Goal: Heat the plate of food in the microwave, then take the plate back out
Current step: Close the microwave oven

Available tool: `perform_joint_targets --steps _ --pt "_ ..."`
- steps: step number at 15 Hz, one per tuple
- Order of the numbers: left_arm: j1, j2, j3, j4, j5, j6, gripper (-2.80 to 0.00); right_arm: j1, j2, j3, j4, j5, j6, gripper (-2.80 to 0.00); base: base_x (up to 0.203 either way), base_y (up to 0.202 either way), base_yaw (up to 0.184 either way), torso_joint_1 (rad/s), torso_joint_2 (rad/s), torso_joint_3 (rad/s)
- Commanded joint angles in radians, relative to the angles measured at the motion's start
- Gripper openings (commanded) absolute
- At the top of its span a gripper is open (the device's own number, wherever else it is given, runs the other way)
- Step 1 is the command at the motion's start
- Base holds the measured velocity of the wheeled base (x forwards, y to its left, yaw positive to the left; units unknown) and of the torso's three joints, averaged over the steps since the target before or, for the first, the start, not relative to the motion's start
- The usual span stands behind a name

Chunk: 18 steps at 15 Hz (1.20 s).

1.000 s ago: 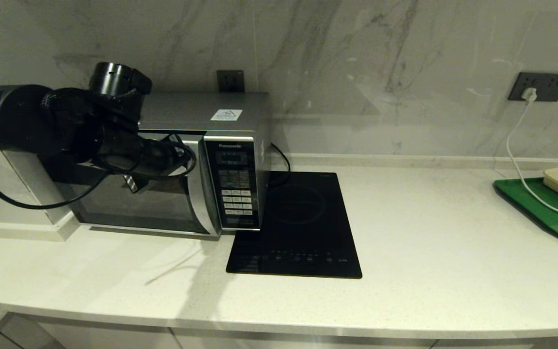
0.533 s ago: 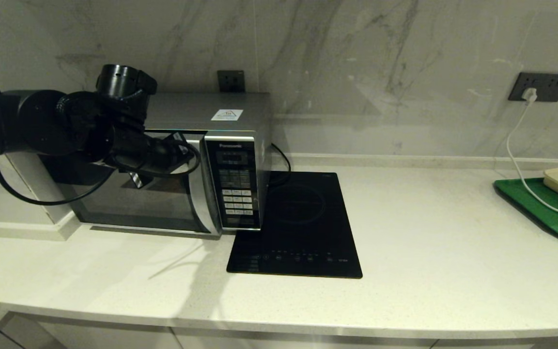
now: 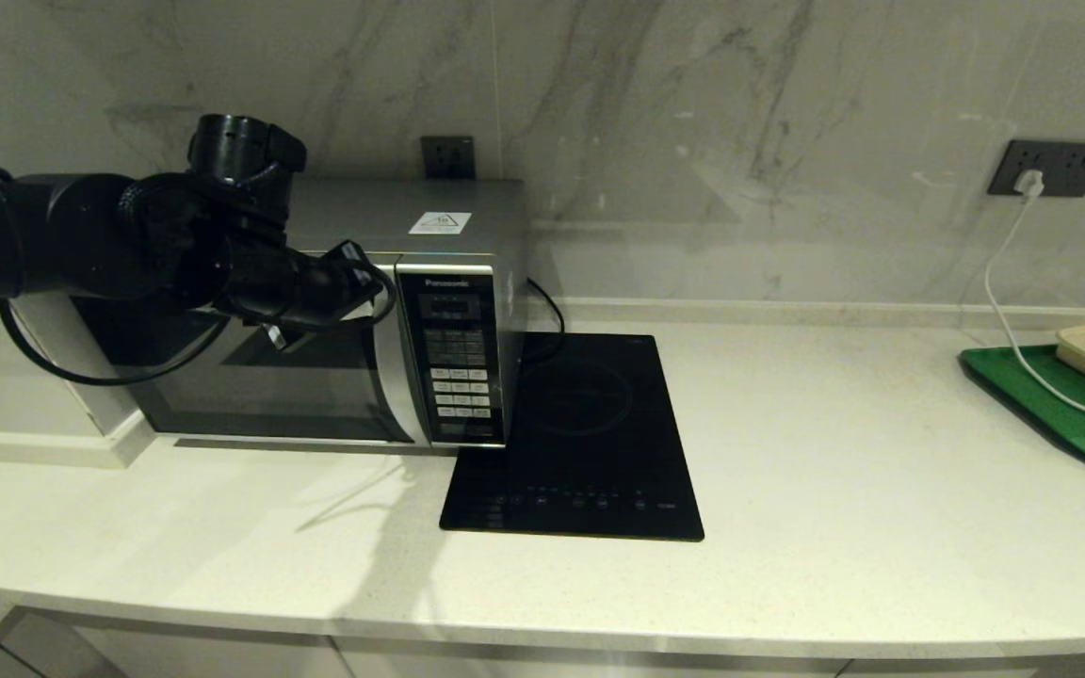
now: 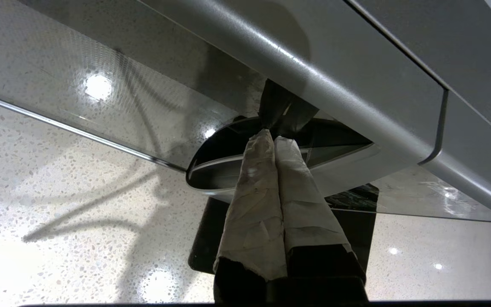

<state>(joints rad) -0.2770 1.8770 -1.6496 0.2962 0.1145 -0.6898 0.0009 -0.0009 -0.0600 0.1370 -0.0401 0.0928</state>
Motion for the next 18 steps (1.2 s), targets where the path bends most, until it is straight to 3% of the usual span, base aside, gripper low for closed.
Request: perform_joint_targets --steps 1,5,7,8,10,14,16,18 --pt "-0.002 -0.039 0.03 0.023 0.002 -0.008 -2.8 0.001 0.001 0.0 0.001 0.0 0.001 -2.8 0.0 0.0 0.0 0.0 0.0 0.0" --pt "-0.018 -0.227 0.262 0.047 0.0 0.002 -2.8 0.001 0.001 0.0 0.001 0.0 0.001 -2.8 0.0 0.0 0.0 0.0 0.0 0.0" --pt "-0.023 -0.336 0.389 0.053 0.001 0.038 -2.8 0.001 0.001 0.0 0.001 0.0 0.001 -2.8 0.0 0.0 0.0 0.0 0.0 0.0" --pt "-0.025 -0.388 0.467 0.052 0.003 0.076 -2.8 0.001 0.001 0.0 0.001 0.0 0.001 -2.8 0.0 0.0 0.0 0.0 0.0 0.0" --pt "-0.03 -0.448 0.614 0.017 0.026 0.218 -2.8 0.001 0.001 0.0 0.001 0.0 0.001 -2.8 0.0 0.0 0.0 0.0 0.0 0.0" --pt "-0.075 -0.388 0.802 -0.389 0.175 0.528 -2.8 0.001 0.001 0.0 0.001 0.0 0.001 -2.8 0.0 0.0 0.0 0.0 0.0 0.0" --pt "-0.099 -0.298 0.858 -0.601 0.204 0.652 -2.8 0.0 0.001 0.0 0.001 0.0 0.001 -2.8 0.0 0.0 0.0 0.0 0.0 0.0" --pt "-0.148 -0.212 0.883 -0.733 0.21 0.731 -2.8 0.001 0.001 0.0 0.001 0.0 0.001 -2.8 0.0 0.0 0.0 0.0 0.0 0.0"
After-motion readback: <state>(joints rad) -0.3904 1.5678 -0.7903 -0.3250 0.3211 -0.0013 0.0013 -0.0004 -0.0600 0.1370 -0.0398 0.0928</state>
